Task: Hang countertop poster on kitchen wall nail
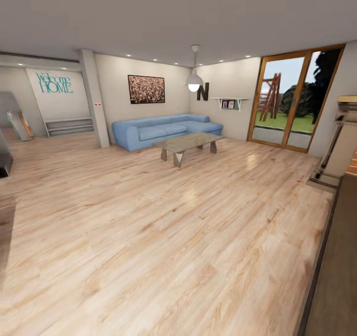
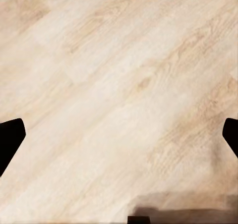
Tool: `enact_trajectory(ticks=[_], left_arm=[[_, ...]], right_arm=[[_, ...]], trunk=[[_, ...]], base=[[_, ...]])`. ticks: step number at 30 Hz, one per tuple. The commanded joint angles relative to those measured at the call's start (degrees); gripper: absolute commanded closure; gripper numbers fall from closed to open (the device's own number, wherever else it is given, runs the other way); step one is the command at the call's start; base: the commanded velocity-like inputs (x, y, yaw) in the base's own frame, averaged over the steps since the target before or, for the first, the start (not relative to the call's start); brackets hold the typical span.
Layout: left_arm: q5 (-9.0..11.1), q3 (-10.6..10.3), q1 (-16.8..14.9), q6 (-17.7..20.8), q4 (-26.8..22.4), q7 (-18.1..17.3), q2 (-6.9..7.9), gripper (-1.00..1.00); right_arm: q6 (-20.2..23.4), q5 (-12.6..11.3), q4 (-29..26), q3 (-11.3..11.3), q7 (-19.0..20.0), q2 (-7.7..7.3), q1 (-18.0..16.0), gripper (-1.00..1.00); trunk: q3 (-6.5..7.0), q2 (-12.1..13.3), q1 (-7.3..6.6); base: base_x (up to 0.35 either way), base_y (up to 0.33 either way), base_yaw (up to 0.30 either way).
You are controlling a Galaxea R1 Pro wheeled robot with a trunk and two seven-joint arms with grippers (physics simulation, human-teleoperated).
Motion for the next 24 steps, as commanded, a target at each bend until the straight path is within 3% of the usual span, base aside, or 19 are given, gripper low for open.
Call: enact_trajectory(ticks=[1,24], left_arm=[[0.0,0.0,0.0,-0.1,0.0,0.0,0.02,-1.0],[0.0,0.1,0.0,-0.2,0.1,0.1,0.36,-1.0]], right_arm=[[-0.7,0.0,0.4,0.0,0.1,0.0,0.0,-1.0],[-2.7,0.5,1.9,0.4,0.4,0.0,0.1,-1.0]], trunk=[[-0.04,0.0,0.0],[-0.23,0.0,0.0]], base=[[0.0,0.0,0.274],[0.0,-0.062,0.225]])
